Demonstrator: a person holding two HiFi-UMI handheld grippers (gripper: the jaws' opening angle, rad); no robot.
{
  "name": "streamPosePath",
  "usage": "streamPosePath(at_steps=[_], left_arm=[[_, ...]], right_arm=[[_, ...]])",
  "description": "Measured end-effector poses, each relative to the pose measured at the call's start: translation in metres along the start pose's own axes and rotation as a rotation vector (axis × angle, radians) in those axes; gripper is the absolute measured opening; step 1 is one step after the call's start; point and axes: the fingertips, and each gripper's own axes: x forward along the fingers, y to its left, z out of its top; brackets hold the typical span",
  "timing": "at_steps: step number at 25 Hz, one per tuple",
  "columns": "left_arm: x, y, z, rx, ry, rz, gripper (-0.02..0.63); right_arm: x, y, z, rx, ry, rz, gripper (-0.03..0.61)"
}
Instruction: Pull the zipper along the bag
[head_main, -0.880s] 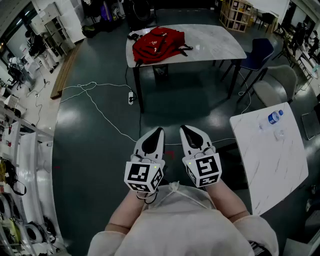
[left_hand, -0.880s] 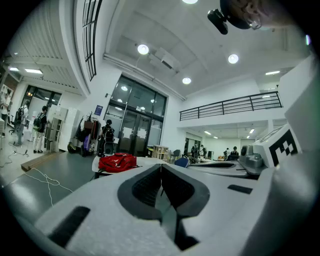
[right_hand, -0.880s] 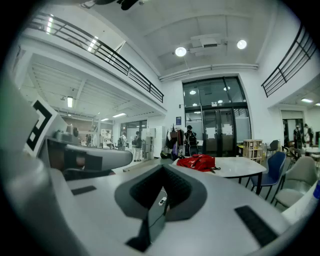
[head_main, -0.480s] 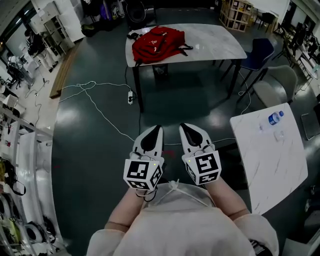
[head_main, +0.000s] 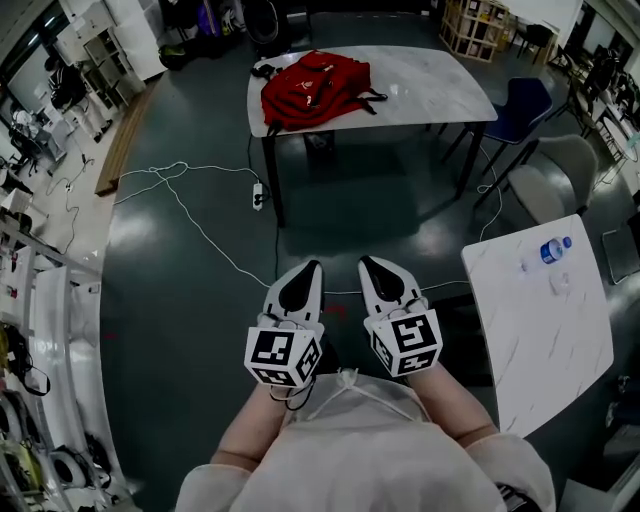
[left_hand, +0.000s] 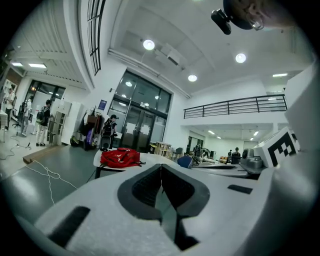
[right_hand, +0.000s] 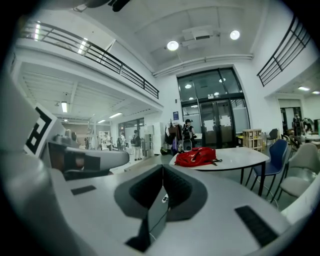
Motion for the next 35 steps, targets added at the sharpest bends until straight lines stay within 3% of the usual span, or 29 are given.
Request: streamPosePath(at_steps=[6, 12, 24, 35], left_arm=[[0.037, 0.041, 0.004, -0.013, 0.011, 0.0, 0.02], [0.105, 0.108, 0.019, -0.022, 0.018, -0.038, 0.02], [0.244, 0.255, 0.088, -0.025, 0.025, -0.116, 0.02], [0.301, 0.313, 0.087, -0.062, 0.086, -0.091, 0.02]], right_arm=[[0.051, -0.012, 0.001, 0.02, 0.022, -0.005, 0.028], [0.139, -0.032, 0.01, 0.032, 0.034, -0.04, 0.028], [0.334, -0.071, 0.071, 0.034, 0.046, -0.116, 0.028], [0.418, -0.101, 0.073, 0.049, 0.114, -0.115, 0.028]])
